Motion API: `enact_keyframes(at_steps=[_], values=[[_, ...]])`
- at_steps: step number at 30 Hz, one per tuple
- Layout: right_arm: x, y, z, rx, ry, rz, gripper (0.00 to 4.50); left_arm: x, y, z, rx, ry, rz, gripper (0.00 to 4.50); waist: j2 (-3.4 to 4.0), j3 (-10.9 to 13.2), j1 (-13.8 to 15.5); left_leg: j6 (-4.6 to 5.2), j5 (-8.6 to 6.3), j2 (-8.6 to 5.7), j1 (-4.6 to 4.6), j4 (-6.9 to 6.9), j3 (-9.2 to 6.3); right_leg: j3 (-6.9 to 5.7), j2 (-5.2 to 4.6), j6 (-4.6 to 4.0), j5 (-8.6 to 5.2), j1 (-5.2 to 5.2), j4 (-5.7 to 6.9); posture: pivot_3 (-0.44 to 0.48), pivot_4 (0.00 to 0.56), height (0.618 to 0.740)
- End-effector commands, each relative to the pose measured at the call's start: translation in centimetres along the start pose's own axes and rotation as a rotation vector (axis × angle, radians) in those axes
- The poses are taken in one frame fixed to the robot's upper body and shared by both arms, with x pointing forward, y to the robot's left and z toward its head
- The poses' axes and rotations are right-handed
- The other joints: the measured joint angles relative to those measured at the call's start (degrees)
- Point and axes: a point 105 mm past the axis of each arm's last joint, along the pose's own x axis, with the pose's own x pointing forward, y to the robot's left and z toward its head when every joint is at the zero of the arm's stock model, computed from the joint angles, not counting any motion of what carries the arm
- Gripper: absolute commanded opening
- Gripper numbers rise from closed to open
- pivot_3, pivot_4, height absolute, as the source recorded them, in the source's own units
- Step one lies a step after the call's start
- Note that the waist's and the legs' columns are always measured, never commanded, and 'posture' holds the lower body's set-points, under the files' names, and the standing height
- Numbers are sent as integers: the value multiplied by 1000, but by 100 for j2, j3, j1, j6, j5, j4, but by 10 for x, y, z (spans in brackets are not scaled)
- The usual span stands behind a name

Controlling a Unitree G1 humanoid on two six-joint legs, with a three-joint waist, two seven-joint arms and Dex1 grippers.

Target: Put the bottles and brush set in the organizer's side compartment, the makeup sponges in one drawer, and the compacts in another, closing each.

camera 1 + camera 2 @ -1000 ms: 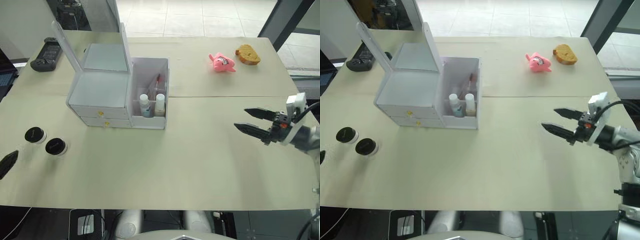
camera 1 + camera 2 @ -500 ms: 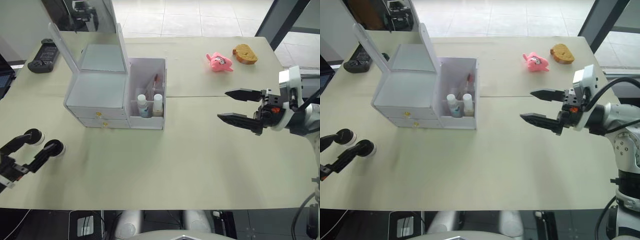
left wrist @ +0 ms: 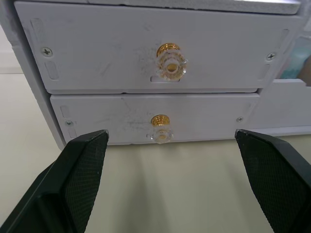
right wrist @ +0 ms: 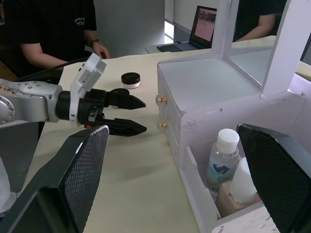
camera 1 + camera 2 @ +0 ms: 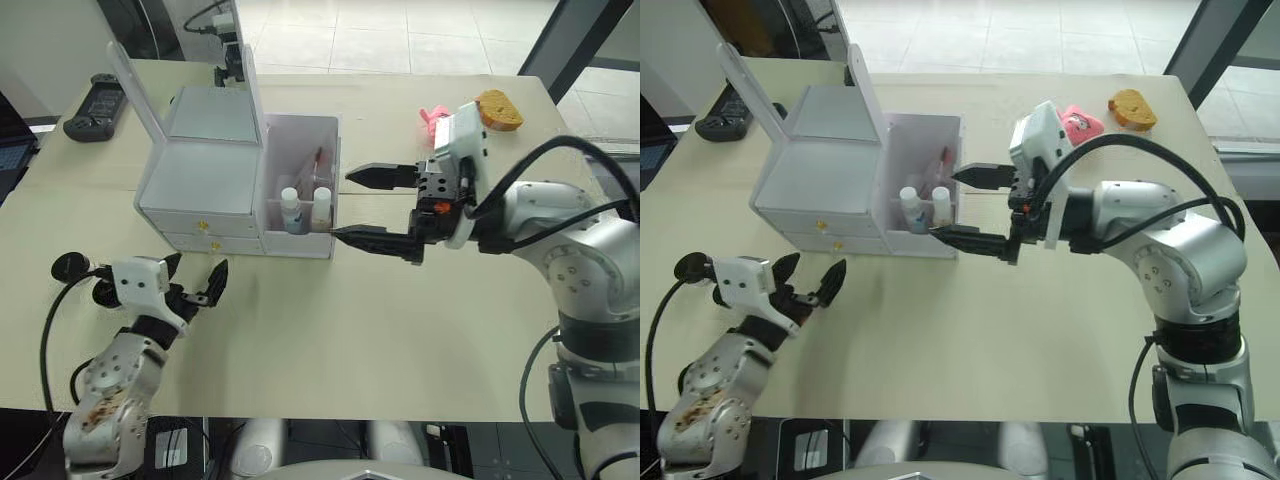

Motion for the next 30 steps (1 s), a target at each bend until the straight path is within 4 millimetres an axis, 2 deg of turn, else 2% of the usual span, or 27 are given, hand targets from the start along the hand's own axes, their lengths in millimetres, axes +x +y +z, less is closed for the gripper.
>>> enact_keyframes(at_steps=[1,5,8,13,14,19,20,26,30], values=[[0,6,8,-31,-16,-3,4500,8,0,2,37,-37,55,4488,0,0,-4,0,0,0,1,0,0,0,0,0,0,0,-1,0,150,740],[1,8,8,-30,-14,-2,4500,14,-6,-10,52,-20,54,4488,0,0,-7,0,0,0,1,-1,0,-1,0,0,0,0,0,0,150,740],[1,8,9,-30,-13,-3,4500,23,-9,-16,70,-30,50,3894,0,0,-7,0,0,0,1,-1,0,-2,0,0,0,0,0,0,150,740],[0,7,9,-32,-5,-6,4500,38,-12,-12,79,-84,48,2376,0,0,2,0,0,-4,-1,1,-1,-2,-1,0,0,1,-1,0,150,740],[0,7,9,-34,-2,-5,4500,40,-13,-11,84,-90,48,2194,0,0,1,0,0,-4,-1,2,-1,-2,-1,0,0,1,-2,0,150,740],[-1,7,8,-33,7,-4,4500,36,-9,-7,95,-117,71,693,-1,0,12,0,0,-5,-2,4,-3,-3,-2,0,0,1,-1,0,150,740],[-1,7,8,-32,7,-4,4500,34,-8,-8,98,-118,72,561,-1,0,7,0,0,-5,-2,4,-3,-3,-2,0,0,2,-1,0,150,740],[0,5,6,-33,14,-2,4500,28,-11,-7,97,-137,63,559,0,0,-5,0,0,-5,-2,3,-4,-3,-2,0,0,0,-1,0,150,740],[0,5,5,-32,21,4,4500,15,-15,-8,96,-140,49,559,0,0,-8,1,0,-5,-2,3,-3,-2,-2,0,0,0,-3,0,150,740]])
